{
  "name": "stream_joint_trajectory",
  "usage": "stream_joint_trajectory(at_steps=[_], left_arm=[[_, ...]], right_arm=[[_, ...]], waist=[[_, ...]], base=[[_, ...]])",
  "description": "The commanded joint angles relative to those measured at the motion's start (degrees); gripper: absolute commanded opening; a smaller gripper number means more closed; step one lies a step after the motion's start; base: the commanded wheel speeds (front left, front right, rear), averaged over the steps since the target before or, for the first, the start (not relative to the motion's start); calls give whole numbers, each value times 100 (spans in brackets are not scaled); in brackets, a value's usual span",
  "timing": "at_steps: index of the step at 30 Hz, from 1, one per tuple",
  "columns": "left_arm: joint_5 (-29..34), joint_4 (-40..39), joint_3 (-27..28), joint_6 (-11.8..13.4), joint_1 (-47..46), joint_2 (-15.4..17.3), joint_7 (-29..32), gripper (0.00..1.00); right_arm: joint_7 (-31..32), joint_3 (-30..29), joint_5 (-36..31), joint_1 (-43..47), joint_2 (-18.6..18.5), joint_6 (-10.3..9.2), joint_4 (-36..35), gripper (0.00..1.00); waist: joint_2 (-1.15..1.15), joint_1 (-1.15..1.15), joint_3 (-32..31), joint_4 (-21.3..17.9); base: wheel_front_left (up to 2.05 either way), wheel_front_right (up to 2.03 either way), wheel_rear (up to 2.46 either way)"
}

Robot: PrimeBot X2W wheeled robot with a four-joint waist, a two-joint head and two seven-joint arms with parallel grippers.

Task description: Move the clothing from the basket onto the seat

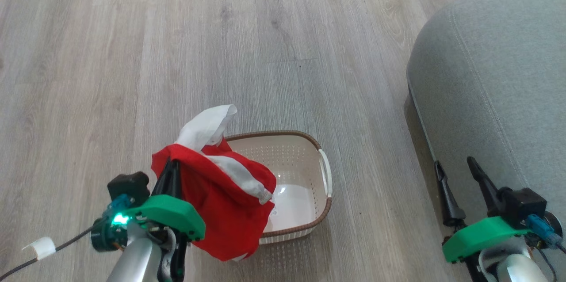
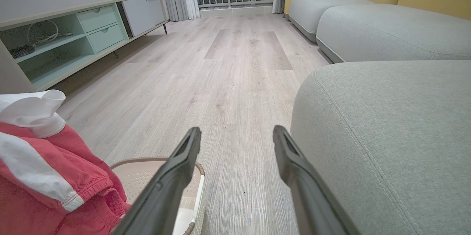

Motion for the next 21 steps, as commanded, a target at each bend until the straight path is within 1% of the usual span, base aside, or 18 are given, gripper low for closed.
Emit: stream_joint_trajectory(at_steps=[1, 10, 13, 17, 21], left_arm=[[73, -254, 218, 45, -181, 84, -80, 0], [107, -285, 202, 9, -179, 96, -80, 0], [165, -339, 92, -105, -234, 129, -80, 0], [277, -438, -167, -333, -385, 176, -19, 0], [427, -544, -517, -608, -575, 201, 117, 0]], right_arm=[[-37, 141, -25, -93, -122, -1, -148, 100], [-37, 214, -36, -114, -129, -1, -149, 100], [-37, 422, -61, -228, -218, -1, -179, 100], [-37, 973, -50, -537, -464, -1, -227, 100], [-37, 1879, 48, -1069, -812, -1, -186, 100]], waist=[[0, 0, -2, -1], [0, 0, 3, -22], [0, 0, 14, -39], [0, 0, 41, -31], [0, 0, 57, -19]], base=[[0, 0, 0], [0, 0, 0], [0, 0, 0], [0, 0, 0], [0, 0, 0]])
